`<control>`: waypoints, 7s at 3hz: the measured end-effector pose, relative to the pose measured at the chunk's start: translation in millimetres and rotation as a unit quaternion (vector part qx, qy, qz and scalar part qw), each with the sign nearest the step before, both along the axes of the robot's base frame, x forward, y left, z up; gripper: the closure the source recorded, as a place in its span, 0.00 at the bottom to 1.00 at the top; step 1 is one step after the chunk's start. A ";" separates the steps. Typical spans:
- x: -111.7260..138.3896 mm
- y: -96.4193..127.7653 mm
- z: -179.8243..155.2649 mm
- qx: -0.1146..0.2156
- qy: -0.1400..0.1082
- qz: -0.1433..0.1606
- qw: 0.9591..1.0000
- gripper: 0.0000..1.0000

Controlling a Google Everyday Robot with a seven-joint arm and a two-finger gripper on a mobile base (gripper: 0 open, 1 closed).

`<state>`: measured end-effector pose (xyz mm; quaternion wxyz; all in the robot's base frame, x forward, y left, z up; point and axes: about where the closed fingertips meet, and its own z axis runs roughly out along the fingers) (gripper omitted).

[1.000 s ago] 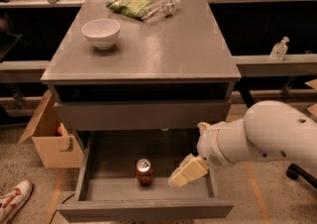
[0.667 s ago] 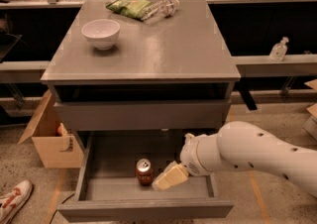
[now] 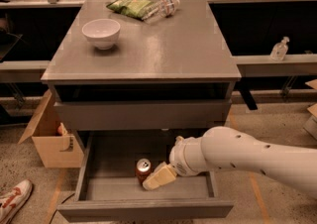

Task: Pick coke can from middle drawer and place on counter

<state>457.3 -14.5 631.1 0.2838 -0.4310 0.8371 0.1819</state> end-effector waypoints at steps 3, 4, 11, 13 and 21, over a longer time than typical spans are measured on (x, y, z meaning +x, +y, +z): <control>13.1 16.3 -75.9 0.026 0.020 0.009 0.999 0.00; 19.5 23.4 -97.7 0.034 0.020 0.010 0.999 0.00; 59.4 75.5 -190.2 0.066 0.040 0.038 0.996 0.26; 60.6 86.4 -199.6 0.082 0.049 0.042 0.995 0.73; 23.7 -97.3 31.1 0.054 -0.162 -0.138 0.976 1.00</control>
Offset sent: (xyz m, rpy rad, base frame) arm 0.0179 0.0132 -0.0898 0.0584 0.0542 0.0077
